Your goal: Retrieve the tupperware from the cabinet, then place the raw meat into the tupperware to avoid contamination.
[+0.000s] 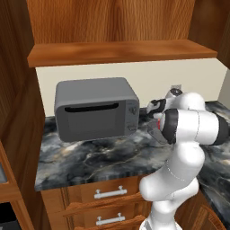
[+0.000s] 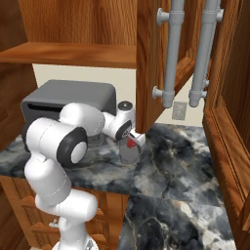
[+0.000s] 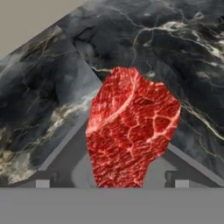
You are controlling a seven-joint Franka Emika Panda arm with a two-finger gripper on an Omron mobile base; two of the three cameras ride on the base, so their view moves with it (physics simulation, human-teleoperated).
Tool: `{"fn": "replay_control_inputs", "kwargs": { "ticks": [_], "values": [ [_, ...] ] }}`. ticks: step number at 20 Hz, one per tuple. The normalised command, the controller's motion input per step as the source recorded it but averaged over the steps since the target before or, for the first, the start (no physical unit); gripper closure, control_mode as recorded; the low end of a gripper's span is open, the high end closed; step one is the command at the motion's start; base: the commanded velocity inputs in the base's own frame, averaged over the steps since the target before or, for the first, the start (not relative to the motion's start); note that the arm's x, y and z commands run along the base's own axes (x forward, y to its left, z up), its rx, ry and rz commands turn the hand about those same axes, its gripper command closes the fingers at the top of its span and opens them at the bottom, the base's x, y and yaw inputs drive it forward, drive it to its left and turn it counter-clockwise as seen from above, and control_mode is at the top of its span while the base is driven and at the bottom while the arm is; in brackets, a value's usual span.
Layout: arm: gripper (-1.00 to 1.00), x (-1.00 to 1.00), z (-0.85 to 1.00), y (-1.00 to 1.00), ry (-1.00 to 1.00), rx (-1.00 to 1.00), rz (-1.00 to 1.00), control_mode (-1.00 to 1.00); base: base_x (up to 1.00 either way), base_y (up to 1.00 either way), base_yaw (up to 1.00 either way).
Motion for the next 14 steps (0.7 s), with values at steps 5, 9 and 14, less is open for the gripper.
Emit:
{"fn": "replay_control_inputs", "kwargs": {
  "ticks": [5,9,14],
  "values": [
    [-1.00,-0.35,0.45,-0.01,0.06,0.00,0.01,-1.00,0.00,0.00,0.00],
    [-1.00,-0.84,0.13,0.00,0.06,-0.01,0.08,-1.00,0.00,0.00,0.00],
    [-1.00,-1.00,0.01,0.00,0.05,-0.04,0.13,-1.00,0.00,0.00,0.00]
  ]
}}
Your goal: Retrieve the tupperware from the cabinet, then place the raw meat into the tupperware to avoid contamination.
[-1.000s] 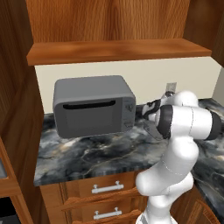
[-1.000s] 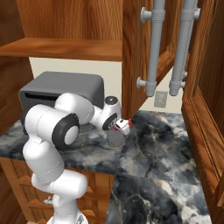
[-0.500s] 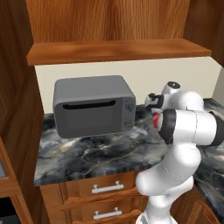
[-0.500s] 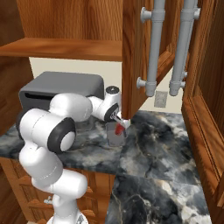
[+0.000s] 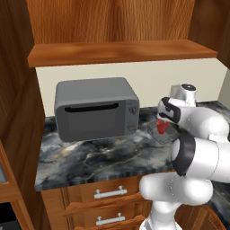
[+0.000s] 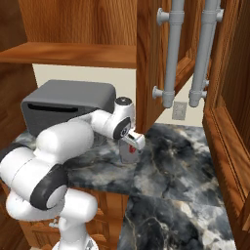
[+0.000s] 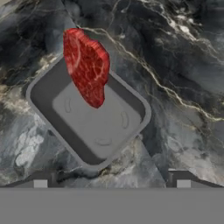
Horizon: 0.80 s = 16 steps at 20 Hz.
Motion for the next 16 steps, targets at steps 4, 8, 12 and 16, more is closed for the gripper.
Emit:
{"fn": "replay_control_inputs", "kwargs": {
  "ticks": [4,8,12,16],
  "values": [
    [-1.00,-1.00,-0.06,0.00,0.00,-0.03,0.12,-1.00,0.00,0.00,0.00],
    [-1.00,-0.96,-0.14,0.03,-0.02,-0.06,0.13,-1.00,0.00,0.00,0.00],
    [-1.00,-0.89,-0.16,0.14,-0.03,-0.09,0.14,-1.00,0.00,0.00,0.00],
    [-1.00,-0.88,-0.09,0.15,-0.06,-0.10,0.13,-1.00,0.00,0.00,0.00]
  ]
}}
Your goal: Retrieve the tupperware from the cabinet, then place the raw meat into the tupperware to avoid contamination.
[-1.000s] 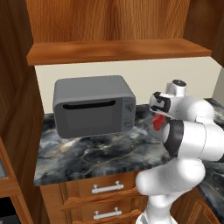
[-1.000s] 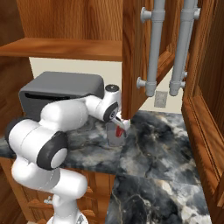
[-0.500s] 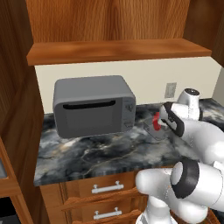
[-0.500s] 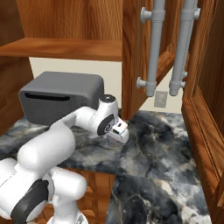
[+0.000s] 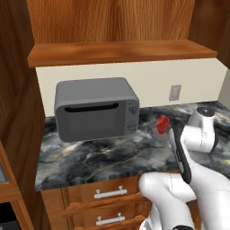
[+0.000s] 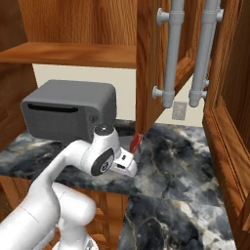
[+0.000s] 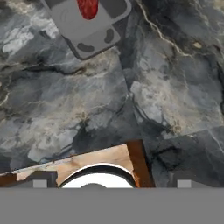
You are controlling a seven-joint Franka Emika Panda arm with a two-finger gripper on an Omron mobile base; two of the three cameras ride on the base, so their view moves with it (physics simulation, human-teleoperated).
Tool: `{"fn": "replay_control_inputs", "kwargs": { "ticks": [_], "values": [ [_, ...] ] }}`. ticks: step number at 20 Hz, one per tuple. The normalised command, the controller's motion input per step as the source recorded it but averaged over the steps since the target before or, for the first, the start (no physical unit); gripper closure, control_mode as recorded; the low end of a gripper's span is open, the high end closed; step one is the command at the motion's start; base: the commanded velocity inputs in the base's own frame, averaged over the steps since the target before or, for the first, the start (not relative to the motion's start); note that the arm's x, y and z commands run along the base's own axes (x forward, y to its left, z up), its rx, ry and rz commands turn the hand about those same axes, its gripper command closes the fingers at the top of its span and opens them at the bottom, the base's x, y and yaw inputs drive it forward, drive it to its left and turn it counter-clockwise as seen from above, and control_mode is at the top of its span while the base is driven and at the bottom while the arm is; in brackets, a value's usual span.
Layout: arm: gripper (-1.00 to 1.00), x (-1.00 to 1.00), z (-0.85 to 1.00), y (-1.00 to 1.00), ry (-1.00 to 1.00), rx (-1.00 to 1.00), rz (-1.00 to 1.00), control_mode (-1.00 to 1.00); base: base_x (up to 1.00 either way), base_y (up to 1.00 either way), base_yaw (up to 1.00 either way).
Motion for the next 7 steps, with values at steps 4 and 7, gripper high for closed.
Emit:
{"fn": "replay_control_inputs", "kwargs": {
  "ticks": [4,7],
  "values": [
    [-1.00,-0.62,0.04,0.11,-0.43,-0.05,0.04,-1.00,0.00,0.00,0.00],
    [-1.00,-0.53,0.25,0.04,-0.47,0.00,0.00,-1.00,0.00,0.00,0.00]
  ]
}}
